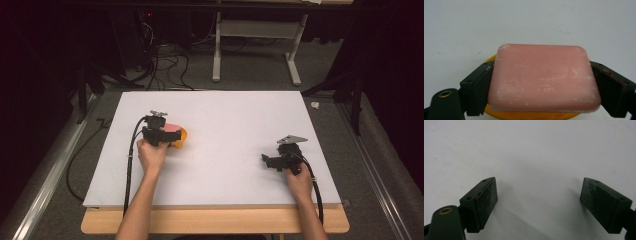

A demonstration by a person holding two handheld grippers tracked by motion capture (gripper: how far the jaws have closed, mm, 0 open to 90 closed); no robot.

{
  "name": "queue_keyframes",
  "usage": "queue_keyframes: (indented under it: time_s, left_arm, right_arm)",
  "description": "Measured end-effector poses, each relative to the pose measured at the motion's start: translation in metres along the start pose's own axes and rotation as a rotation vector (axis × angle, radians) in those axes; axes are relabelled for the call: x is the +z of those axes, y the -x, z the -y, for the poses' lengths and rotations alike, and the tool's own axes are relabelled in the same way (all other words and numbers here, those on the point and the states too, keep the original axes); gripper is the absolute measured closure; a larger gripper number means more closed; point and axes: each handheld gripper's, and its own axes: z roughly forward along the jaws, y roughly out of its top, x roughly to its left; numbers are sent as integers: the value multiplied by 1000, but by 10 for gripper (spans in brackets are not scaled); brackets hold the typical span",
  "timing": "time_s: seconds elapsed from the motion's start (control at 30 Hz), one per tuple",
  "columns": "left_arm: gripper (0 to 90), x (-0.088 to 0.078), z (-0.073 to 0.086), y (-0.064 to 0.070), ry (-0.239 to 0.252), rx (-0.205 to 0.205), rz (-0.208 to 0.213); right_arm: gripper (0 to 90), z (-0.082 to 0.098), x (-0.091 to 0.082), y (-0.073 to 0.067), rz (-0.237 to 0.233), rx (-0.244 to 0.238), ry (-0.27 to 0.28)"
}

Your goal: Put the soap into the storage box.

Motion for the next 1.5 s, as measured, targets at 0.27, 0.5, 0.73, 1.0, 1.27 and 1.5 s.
queue_keyframes:
  time_s: [0.27,0.5,0.73,1.0,1.27,1.5]
  left_arm:
    - [136,6,1,0,-19,7,-16]
    - [135,13,3,3,-43,16,-24]
    - [135,11,2,4,-26,15,-23]
    - [147,5,1,3,11,20,-28]
    - [166,-5,0,5,42,35,-12]
    - [160,-15,1,6,64,49,5]
  right_arm:
    - [150,0,0,0,-1,0,-1]
    - [150,0,0,0,-1,-2,-1]
    - [150,0,0,0,-1,-2,-2]
    - [150,0,0,0,-1,-2,-2]
    - [150,0,0,0,-1,-2,-2]
    - [150,0,0,0,-1,-4,-1]
